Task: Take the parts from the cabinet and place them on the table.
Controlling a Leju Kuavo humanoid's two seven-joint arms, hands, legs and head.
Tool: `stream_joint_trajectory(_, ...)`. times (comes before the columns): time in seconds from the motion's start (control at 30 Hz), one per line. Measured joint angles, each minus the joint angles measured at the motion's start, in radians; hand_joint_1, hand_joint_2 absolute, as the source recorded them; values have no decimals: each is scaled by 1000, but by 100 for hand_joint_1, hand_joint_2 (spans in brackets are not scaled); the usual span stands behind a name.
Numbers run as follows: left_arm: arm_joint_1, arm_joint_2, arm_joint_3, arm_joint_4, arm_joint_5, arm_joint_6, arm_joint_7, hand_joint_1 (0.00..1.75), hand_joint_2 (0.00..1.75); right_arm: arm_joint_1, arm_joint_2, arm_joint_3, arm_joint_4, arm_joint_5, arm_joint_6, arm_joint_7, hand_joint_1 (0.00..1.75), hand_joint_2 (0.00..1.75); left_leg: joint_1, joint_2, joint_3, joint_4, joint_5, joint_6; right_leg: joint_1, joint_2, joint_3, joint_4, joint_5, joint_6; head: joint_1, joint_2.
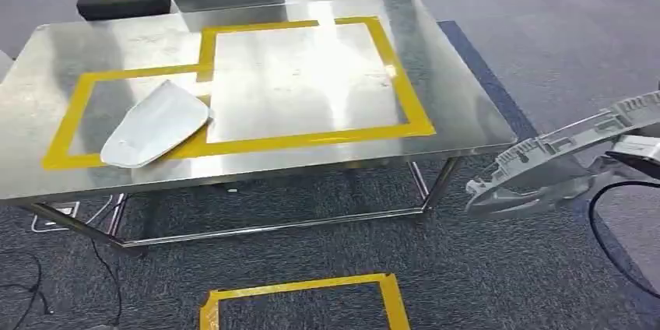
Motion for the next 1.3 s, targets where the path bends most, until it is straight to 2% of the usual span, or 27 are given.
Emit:
stream_joint_trajectory(0.03, 2, -1, 0, 0, 0, 0, 1, 0, 0, 0, 0, 0, 1, -2, 4, 0, 175, 175, 1, 0, -39, 49, -41, -3, 1, 1, 8, 0, -8, 0, 0, 0)
stream_joint_trajectory(0.07, 4, -2, 0, 0, -1, 0, 2, 0, 0, 0, 0, 1, 2, -4, 8, 0, 175, 175, 0, 0, -62, 65, -76, -3, 1, 2, 17, 0, -17, -1, -1, 0)
stream_joint_trajectory(0.1, 5, -2, 0, 0, -3, 0, 3, 0, 0, -1, 0, 3, 5, -5, 15, 0, 175, 175, 0, 0, -70, 54, -89, 0, 3, 3, 29, 0, -26, -1, 0, 0)
stream_joint_trajectory(0.13, 5, -2, 0, 0, -7, 1, 3, 0, 0, -3, 0, 5, 7, -5, 20, 0, 175, 175, -1, 0, -65, 17, -75, 4, 4, 3, 42, 0, -36, 0, -1, 0)
stream_joint_trajectory(0.17, 5, -2, 0, 0, -10, 1, 5, 0, 0, -11, 0, 8, 10, -5, 32, 0, 175, 175, -4, 0, -48, -54, -28, 13, 8, 3, 57, 0, -47, 0, 0, 0)
stream_joint_trajectory(0.2, 5, -2, 0, 0, -11, 1, 5, 0, 0, -25, 0, 11, 14, -5, 41, 1, 175, 175, -10, 0, -27, -136, 43, 29, 11, 3, 70, -2, -57, 1, -1, 0)
stream_joint_trajectory(0.23, 5, 4, 0, 0, -13, 0, 6, 0, 0, -40, 0, 18, 22, -6, 52, 5, 175, 175, -25, 1, -13, -213, 135, 55, 5, 2, 62, -5, -66, 2, 2, 0)
stream_joint_trajectory(0.27, 6, 5, 0, 0, -16, 0, 8, 0, 0, -63, 1, 31, 35, -6, 66, 10, 175, 175, -32, -11, -17, -209, 133, 62, 11, 11, 84, -5, -73, 11, 6, 0)
stream_joint_trajectory(0.3, 7, 4, 0, 0, -19, -1, 8, 0, 0, -79, 2, 39, 43, -6, 81, 16, 175, 175, -36, -13, -5, -233, 130, 63, 8, 11, 83, -9, -78, 15, 0, 0)
stream_joint_trajectory(0.33, 5, 3, 0, 0, -21, -3, 9, 0, 0, -95, 2, 50, 53, -6, 97, 24, 175, 175, -35, -11, -4, -239, 140, 66, 5, 15, 93, -11, -67, 21, -2, 0)
stream_joint_trajectory(0.37, 1, 2, 0, 0, -25, -3, 10, 0, 0, -118, 2, 60, 65, -6, 113, 27, 175, 175, -36, -9, 9, -252, 136, 69, 5, 16, 87, 1, -52, 33, 1, 0)
stream_joint_trajectory(0.4, -3, -2, 0, 0, -29, -6, 10, 0, 0, -147, 2, 70, 77, -6, 128, 35, 175, 175, -29, -10, 32, -264, 138, 69, 4, 16, 84, 6, -57, 36, -1, 0)
stream_joint_trajectory(0.43, -6, -1, 0, 0, -32, -7, 11, 0, 0, -175, 3, 84, 93, -7, 142, 42, 175, 175, -28, -11, 44, -272, 137, 70, 4, 10, 70, 37, -61, 37, 6, 0)
stream_joint_trajectory(0.5, -15, -5, 0, 0, -34, -7, 15, 0, 0, -241, 2, 113, 127, -6, 166, 52, 175, 175, -22, -9, 53, -272, 126, 75, 3, 9, -8, 156, -81, 46, 8, 0)
stream_joint_trajectory(0.57, -17, -10, 0, 0, -38, -11, 21, 0, 0, -281, 3, 147, 169, -2, 192, 60, 175, 175, -17, -10, 65, -271, 111, 73, 1, 9, -98, 256, -151, 59, 8, 0)
stream_joint_trajectory(0.6, -16, -13, 0, 0, -39, -13, 24, 0, 0, -298, 4, 165, 193, 1, 206, 65, 175, 175, -14, -11, 75, -271, 102, 69, -2, 7, -119, 258, -163, 60, 10, 0)
stream_joint_trajectory(0.63, -16, -16, 0, 0, -39, -13, 24, 0, 0, -319, 5, 183, 215, 1, 216, 69, 175, 175, -11, -13, 87, -271, 93, 66, -5, 6, -123, 228, -146, 61, 11, 0)
stream_joint_trajectory(0.67, -16, -17, 0, 0, -40, -13, 28, 0, 0, -343, 7, 198, 235, 2, 224, 73, 175, 175, -9, -14, 99, -269, 84, 61, -9, 4, -114, 172, -106, 65, 10, 0)
stream_joint_trajectory(0.7, -17, -17, 0, 0, -44, -12, 31, 0, 0, -367, 9, 214, 255, 2, 235, 79, 175, 175, -5, -15, 110, -266, 72, 55, -13, 2, -96, 97, -45, 72, 11, 0)
stream_joint_trajectory(0.73, -18, -18, 0, 0, -46, -22, 29, 0, 0, -396, 11, 231, 275, 2, 255, 89, 175, 175, -3, -16, 118, -258, 58, 47, -19, 1, -81, 16, 47, 81, 12, 0)
stream_joint_trajectory(0.77, -20, -19, 0, 0, -46, -33, 25, 0, 0, -427, 16, 251, 299, 1, 278, 103, 175, 175, -7, -18, 122, -242, 47, 39, -13, 1, -91, 3, 54, 80, 14, 0)
stream_joint_trajectory(0.8, -26, -23, 0, 0, -46, -37, 24, 0, 0, -466, 23, 279, 315, 0, 312, 125, 175, 175, -7, -18, 106, -243, 42, 35, -12, 5, -76, 6, 39, 52, 17, 0)
stream_joint_trajectory(0.83, -34, -28, 0, 0, -49, -37, 27, 0, 0, -496, 27, 298, 321, -6, 337, 150, 175, 175, -6, -17, 104, -240, 38, 29, -10, 10, -84, 12, 51, 39, 15, 0)
stream_joint_trajectory(0.87, -41, -32, -1, 0, -52, -38, 28, 0, 0, -530, 35, 312, 335, -11, 354, 160, 175, 175, -8, -17, 107, -242, 37, 27, -11, 8, -83, 11, 50, 35, 15, 0)
stream_joint_trajectory(0.93, -54, -34, -2, 0, -55, -38, 30, 0, 0, -602, 60, 355, 384, -12, 379, 179, 175, 175, -10, -13, 105, -250, 31, 45, -13, 10, -86, 12, 52, 38, 8, 0)
stream_joint_trajectory(1.13, -69, -50, -13, 0, -66, -43, 43, 0, 0, -746, 161, 494, 559, -10, 424, 230, 175, 175, -9, -13, 114, -273, 38, 45, -13, 15, -90, 7, 48, 33, 8, 0)
stream_joint_trajectory(1.3, -70, -60, -21, 0, -71, -45, 51, 0, 0, -792, 260, 577, 720, -6, 436, 267, 175, 175, -1, -13, 125, -275, 38, 45, 0, 11, -75, 4, 40, 20, 8, 0)
